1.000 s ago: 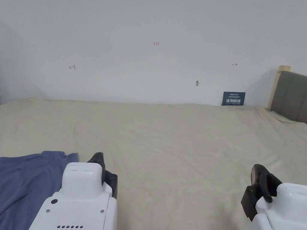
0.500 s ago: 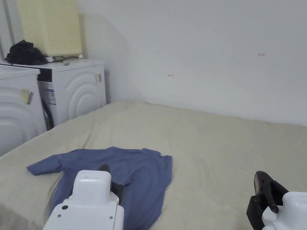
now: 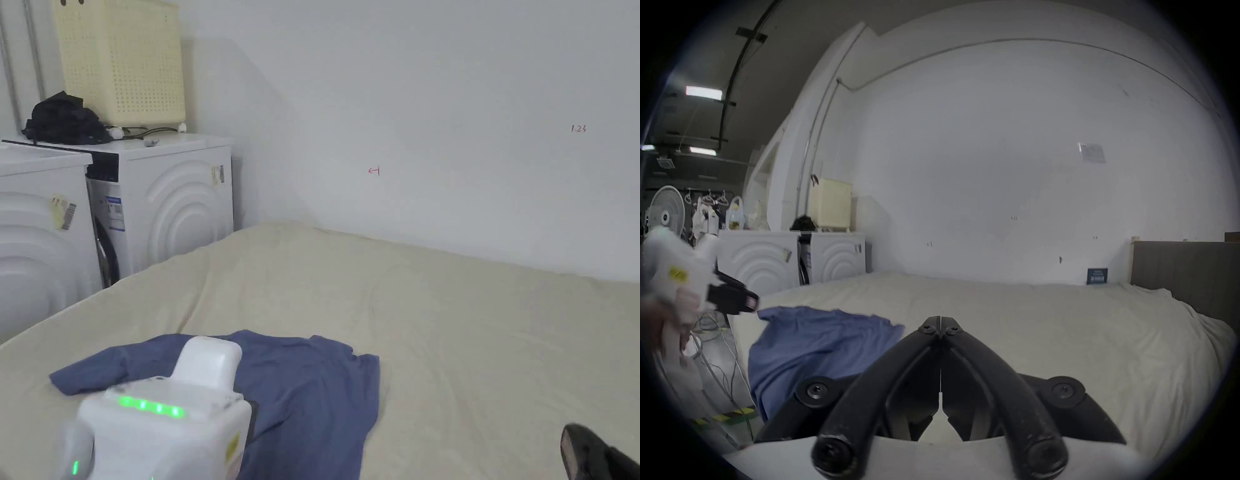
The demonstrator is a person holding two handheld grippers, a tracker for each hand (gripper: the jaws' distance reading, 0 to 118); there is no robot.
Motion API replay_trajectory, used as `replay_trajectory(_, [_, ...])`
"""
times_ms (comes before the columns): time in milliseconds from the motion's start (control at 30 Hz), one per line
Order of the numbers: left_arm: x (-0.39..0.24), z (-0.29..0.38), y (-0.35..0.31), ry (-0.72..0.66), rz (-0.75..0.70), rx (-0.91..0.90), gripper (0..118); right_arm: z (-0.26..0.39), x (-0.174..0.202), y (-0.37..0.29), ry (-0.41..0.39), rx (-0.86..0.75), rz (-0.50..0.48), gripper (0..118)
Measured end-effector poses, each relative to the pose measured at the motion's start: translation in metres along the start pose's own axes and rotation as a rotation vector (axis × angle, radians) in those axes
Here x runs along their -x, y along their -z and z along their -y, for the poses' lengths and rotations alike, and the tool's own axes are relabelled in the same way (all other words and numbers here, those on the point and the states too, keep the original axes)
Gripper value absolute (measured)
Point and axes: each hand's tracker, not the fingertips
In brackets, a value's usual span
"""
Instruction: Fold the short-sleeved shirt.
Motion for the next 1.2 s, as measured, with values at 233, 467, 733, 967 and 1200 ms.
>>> replay_trajectory(233, [0.050, -0.028, 0.152, 0.115, -0.023, 0.268, 34, 0.029, -0.012, 0.023, -0.003, 0.175, 0.002, 0])
replay_trajectory(467, [0.056, -0.034, 0.228, 0.182, 0.071, 0.435, 114, 0.045, -0.016, 0.036, -0.049, 0.261, 0.016, 0])
replay_trajectory(733, [0.073, -0.009, 0.247, 0.114, 0.086, 0.535, 118, 0.052, -0.018, 0.038, -0.036, 0.277, 0.006, 0])
replay_trajectory(967, [0.044, -0.019, 0.212, 0.251, 0.069, 0.424, 23, 0.055, -0.023, 0.033, -0.014, 0.292, -0.007, 0])
replay_trajectory(1200, [0.036, -0.027, 0.174, 0.184, 0.066, 0.387, 2, 0.049, -0.034, 0.025, 0.000, 0.292, 0.005, 0])
